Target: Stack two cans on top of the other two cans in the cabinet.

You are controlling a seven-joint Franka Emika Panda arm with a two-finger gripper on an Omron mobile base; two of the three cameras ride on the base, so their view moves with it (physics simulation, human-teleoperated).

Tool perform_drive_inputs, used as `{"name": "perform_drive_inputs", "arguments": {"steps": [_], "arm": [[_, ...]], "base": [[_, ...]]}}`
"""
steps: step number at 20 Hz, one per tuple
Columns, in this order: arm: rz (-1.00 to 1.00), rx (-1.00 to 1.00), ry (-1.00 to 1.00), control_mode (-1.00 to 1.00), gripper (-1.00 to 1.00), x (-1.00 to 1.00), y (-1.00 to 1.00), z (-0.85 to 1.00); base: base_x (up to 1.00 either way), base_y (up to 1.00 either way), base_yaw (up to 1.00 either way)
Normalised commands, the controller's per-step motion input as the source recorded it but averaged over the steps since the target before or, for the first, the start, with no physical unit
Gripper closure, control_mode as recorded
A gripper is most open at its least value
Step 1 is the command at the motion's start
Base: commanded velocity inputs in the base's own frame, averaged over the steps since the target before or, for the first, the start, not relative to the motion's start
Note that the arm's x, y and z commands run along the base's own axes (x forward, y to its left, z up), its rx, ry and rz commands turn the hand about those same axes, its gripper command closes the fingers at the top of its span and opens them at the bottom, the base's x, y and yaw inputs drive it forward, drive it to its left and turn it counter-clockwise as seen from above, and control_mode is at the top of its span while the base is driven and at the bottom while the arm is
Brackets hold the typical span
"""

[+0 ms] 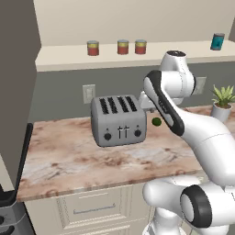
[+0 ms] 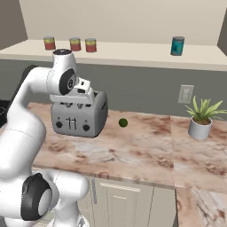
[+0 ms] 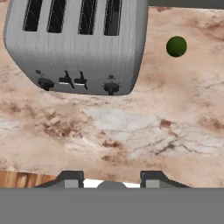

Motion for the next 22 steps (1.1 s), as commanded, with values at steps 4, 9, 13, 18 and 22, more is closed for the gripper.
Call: {"name": "perform_drive_inputs", "arguments": {"steps": [4, 9, 13, 18, 22], "arm": [[0.0, 0.0, -0.07, -1.0, -1.0, -0.04, -0.1, 0.0], [-0.01, 0.0, -0.18, -1.0, -1.0, -0.38, -0.39, 0.05], [-0.04, 0.0, -0.18, -1.0, -1.0, -0.41, -0.55, 0.17], [-0.06, 0.0, -0.17, -1.0, -1.0, -0.05, -0.48, 0.34], [-0.16, 0.0, -0.08, -1.0, -1.0, 0.0, -0.55, 0.53]], "base": [[0.0, 0.0, 0.0], [0.0, 0.0, 0.0], [0.0, 0.0, 0.0], [0.0, 0.0, 0.0], [0.0, 0.0, 0.0]]}}
